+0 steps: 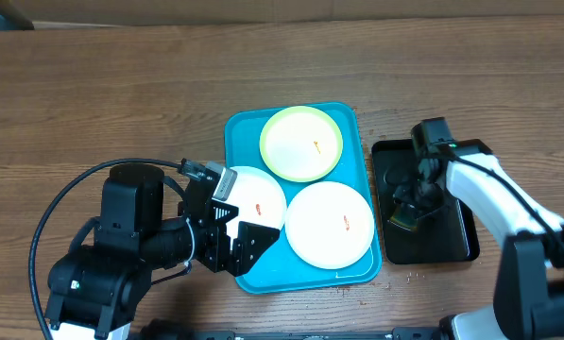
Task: Clean dirty plates on tray and stack at the side
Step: 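Move the right gripper to the black tray and grasp the green sponge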
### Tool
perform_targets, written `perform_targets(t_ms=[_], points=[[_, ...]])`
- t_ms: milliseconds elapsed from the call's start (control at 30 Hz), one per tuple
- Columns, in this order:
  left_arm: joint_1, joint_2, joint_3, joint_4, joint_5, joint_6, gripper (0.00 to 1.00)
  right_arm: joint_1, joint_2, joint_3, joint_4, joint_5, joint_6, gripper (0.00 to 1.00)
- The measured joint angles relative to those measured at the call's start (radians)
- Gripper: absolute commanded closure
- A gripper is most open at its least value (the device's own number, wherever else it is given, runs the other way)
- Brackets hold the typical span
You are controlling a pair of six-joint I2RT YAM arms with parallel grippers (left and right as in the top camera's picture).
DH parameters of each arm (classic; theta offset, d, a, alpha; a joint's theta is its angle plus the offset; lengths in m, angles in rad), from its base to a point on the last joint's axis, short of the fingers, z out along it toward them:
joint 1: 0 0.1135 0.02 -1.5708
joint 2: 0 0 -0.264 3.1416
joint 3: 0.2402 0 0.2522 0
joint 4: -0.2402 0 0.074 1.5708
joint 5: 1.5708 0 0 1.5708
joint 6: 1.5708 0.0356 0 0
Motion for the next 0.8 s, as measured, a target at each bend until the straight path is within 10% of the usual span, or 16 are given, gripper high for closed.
perform_targets(t_ms=[133, 367, 433, 533, 800], points=[[0.000, 0.000, 0.000, -0.035, -0.049, 0.000, 0.00, 0.000, 0.066, -0.001, 0.064, 0.013, 0.009, 0.96], [0.000, 0.000, 0.000, -0.041, -0.090, 0.000, 0.00, 0.000, 0.078, 0.010, 0.055, 0.023, -0.055, 0.96], [0.000, 0.000, 0.000, -0.032, -0.096, 0.000, 0.00, -0.001, 0.073, 0.023, 0.017, 0.032, -0.084, 0.85], [0.000, 0.000, 0.000, -0.006, -0.100, 0.000, 0.00, -0.002, 0.027, 0.034, -0.069, 0.040, -0.121, 0.39], [0.000, 0.000, 0.000, 0.004, -0.101, 0.000, 0.00, -0.002, -0.057, 0.045, -0.042, 0.061, -0.143, 0.43]])
